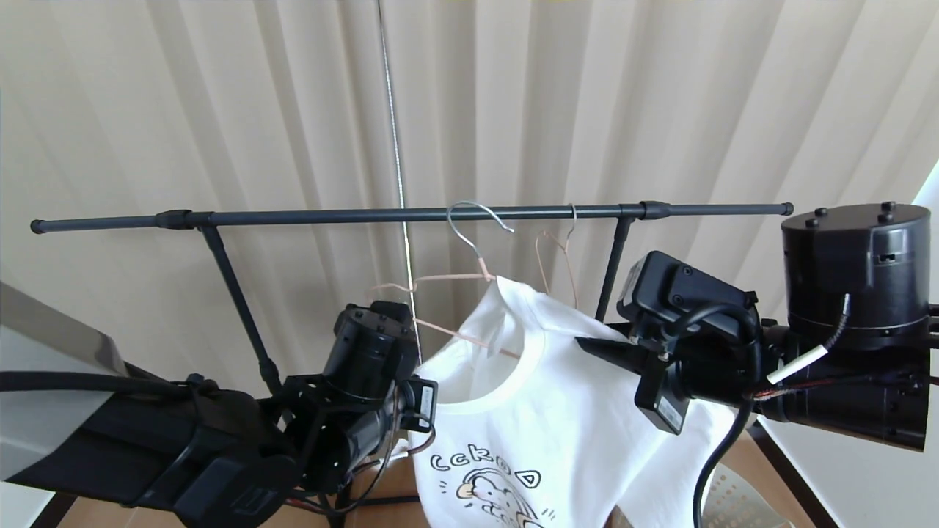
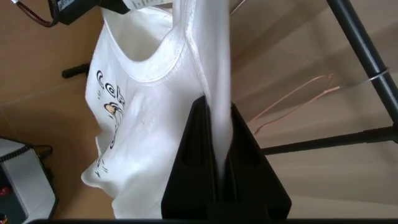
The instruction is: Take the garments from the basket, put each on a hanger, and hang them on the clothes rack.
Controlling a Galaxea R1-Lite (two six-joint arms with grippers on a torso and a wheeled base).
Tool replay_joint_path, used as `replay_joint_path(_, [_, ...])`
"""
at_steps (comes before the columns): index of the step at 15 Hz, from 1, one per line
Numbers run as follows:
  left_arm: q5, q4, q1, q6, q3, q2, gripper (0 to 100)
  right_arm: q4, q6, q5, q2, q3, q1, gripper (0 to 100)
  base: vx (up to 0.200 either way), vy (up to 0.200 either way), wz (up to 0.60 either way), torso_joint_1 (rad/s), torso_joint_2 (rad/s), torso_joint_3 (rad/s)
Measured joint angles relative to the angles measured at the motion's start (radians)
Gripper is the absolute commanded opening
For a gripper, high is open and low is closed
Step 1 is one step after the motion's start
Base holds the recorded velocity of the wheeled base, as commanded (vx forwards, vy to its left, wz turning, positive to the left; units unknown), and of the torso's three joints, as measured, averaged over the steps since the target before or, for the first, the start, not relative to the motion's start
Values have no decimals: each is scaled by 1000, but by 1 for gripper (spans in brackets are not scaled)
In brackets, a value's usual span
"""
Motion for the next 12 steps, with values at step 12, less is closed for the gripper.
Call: replay_joint_path(12, [0,-110,108,33,-1,-42,0,-477,140,99,54,329,-49,0,0,0,0,0,0,0])
